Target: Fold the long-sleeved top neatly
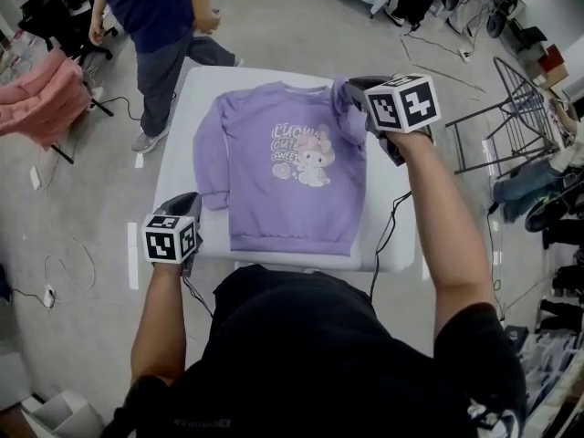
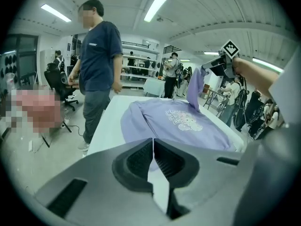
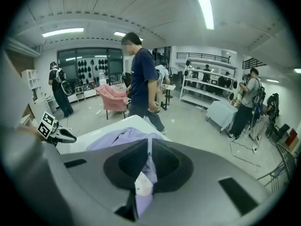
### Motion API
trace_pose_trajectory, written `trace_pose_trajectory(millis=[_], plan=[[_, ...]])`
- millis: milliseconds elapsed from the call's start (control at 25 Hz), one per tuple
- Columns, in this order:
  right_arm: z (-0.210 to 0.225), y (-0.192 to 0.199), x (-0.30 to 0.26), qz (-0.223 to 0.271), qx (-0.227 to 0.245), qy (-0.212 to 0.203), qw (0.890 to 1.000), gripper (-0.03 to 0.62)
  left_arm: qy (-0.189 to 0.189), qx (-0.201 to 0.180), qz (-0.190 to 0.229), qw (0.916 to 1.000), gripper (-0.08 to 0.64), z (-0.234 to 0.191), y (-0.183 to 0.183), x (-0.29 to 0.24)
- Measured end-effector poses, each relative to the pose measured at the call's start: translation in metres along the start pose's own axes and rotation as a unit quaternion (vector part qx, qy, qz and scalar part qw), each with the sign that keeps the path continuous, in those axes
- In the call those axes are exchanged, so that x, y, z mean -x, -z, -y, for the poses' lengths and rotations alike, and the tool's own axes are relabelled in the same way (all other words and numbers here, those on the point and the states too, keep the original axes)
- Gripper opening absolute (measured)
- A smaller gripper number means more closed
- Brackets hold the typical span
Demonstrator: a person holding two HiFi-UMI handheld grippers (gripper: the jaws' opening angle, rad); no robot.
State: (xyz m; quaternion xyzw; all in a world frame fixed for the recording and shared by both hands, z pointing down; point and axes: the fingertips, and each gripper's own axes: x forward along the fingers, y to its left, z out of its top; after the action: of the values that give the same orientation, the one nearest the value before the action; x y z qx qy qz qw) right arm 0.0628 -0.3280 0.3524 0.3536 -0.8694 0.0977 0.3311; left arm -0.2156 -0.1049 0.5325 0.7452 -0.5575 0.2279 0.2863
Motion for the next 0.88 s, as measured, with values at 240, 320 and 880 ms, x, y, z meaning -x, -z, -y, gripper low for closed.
trace_pose_trajectory(millis=[240,320,880], plan=[[-0.047,0.019,-0.081,-0.085,0.011,-0.003,0.996,0.031,0.015,-0.002,-0.028,0.9995,0.012,-0.016,0.014,-0.004],[-0.062,0.031,-0.110,-0.113,0.016,0.001,0.993,0.031,0.019,-0.001,-0.030,0.9994,0.012,-0.019,0.015,-0.003],[-0.135,0.096,-0.270,-0.226,0.065,0.016,0.972,0.035,0.032,-0.007,-0.053,0.9981,0.012,-0.037,0.037,0.014]])
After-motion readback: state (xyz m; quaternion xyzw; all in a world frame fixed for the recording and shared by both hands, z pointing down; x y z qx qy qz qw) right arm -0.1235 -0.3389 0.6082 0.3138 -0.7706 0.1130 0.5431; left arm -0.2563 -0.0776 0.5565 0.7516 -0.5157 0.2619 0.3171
